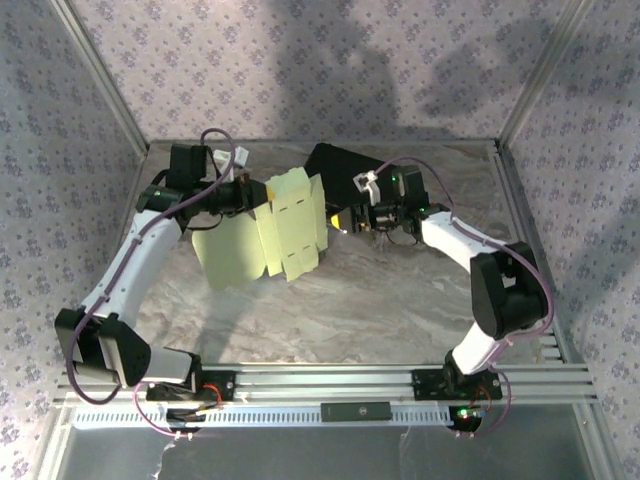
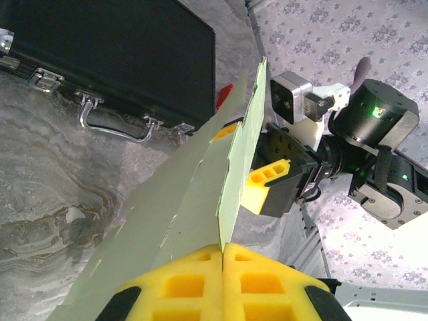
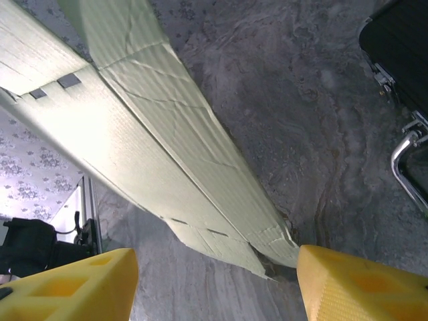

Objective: Fold the paper box

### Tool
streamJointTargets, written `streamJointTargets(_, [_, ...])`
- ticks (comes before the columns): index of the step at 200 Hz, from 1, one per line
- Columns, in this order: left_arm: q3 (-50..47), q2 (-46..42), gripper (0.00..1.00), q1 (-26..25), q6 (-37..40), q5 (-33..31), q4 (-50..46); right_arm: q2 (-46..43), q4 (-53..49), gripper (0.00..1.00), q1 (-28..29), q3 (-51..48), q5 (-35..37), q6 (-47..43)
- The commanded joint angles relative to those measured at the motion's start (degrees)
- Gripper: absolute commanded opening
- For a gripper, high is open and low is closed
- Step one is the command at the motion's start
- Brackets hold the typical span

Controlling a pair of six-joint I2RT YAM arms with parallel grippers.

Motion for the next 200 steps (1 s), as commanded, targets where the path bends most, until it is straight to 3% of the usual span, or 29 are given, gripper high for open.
streamJointTargets(1, [2.0,1.1,0.00,0.7,1.6,3.0,-1.1,2.1,1.9,0.66,1.5,3.7,-3.9,-2.2])
streamJointTargets(85, [4.1,3.2,0.00,1.7,3.1,4.5,-3.6,6.6,6.0,0.65,1.2,5.7,-2.8,-1.9])
streamJointTargets(200, [6.3,6.0,0.00,2.3,3.9,4.6,-4.9,12.3,4.0,0.58,1.7,11.2,-9.5,-1.2])
